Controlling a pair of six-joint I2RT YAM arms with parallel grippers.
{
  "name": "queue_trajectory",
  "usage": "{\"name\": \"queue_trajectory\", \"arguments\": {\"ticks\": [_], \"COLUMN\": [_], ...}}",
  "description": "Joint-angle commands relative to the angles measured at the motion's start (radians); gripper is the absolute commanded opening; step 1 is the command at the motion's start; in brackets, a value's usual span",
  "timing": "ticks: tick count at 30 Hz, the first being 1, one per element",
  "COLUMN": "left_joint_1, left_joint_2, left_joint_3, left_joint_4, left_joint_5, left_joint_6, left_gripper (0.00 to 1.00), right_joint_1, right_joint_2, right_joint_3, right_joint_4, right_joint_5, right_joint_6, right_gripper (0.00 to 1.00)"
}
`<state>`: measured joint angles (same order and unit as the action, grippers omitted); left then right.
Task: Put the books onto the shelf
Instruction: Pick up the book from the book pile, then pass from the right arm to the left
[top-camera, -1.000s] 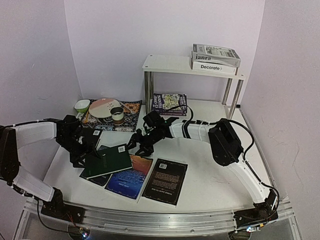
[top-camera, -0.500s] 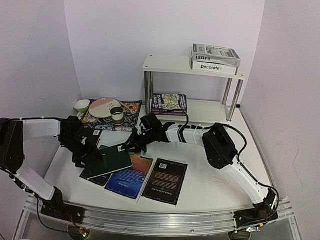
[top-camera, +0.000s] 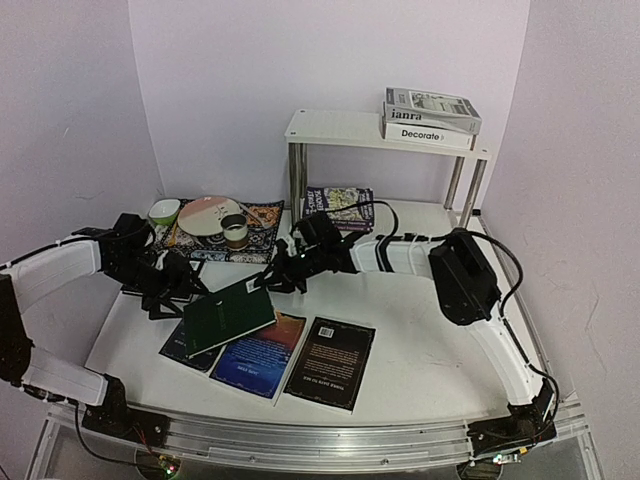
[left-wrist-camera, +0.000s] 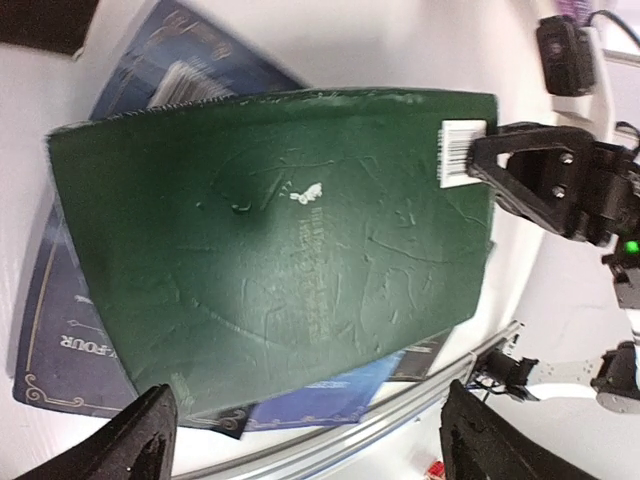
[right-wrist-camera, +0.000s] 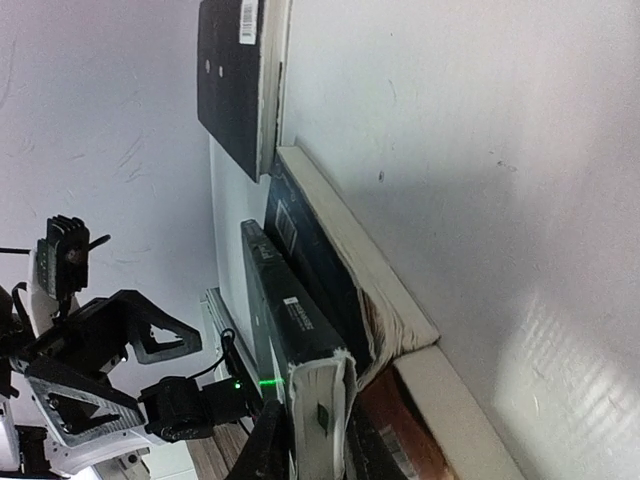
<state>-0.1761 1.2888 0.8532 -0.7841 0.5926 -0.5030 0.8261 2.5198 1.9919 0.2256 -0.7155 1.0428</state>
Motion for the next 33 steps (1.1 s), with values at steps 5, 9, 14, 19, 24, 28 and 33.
{"name": "queue_trajectory", "arguments": {"ticks": [5, 9, 14, 19, 24, 28, 33], "left_joint_1": [-0.085, -0.177, -0.229, -0.242, -0.327, -0.349, -0.356], "left_joint_2": [-0.141, -0.159, -0.096, -0.019, 0.005, 0.046, 0.111], "left_joint_3": [0.094, 0.087, 0.123, 0.219, 0.222, 0.225, 0.251], "left_joint_4": [0.125, 0.217, 0.299, 0.317, 0.351, 0.353, 0.353], "left_joint_5": [0.079, 0.063, 0.131, 0.191, 0.273, 0.372, 0.553], "left_joint_6": [-0.028, 0.010, 0.123, 0.245, 0.477, 0.544, 0.533], "left_gripper": [0.96, 0.95, 0.95, 0.96, 0.97, 0.97, 0.89], "right_joint_1": [-0.065, -0.071, -0.071, -0.071, -0.070, -0.071, -0.071], "right_joint_2": [-0.319, -0.391, -0.466, -0.507, -0.530, -0.575, -0.680], "right_joint_3": [-0.150, -0.145, -0.153, -0.089, -0.037, -0.043, -0.116], "right_joint_4": [-0.193, -0.364, -0.441, -0.558, -0.638, -0.653, -0.654], "right_joint_5": [-0.069, -0.170, -0.250, -0.293, -0.332, -0.352, -0.319], "right_joint_6": [-0.237, -0.370, -0.417, -0.464, -0.519, -0.554, -0.678], "right_gripper": [0.00, 0.00, 0.00, 0.00, 0.00, 0.00, 0.00]}}
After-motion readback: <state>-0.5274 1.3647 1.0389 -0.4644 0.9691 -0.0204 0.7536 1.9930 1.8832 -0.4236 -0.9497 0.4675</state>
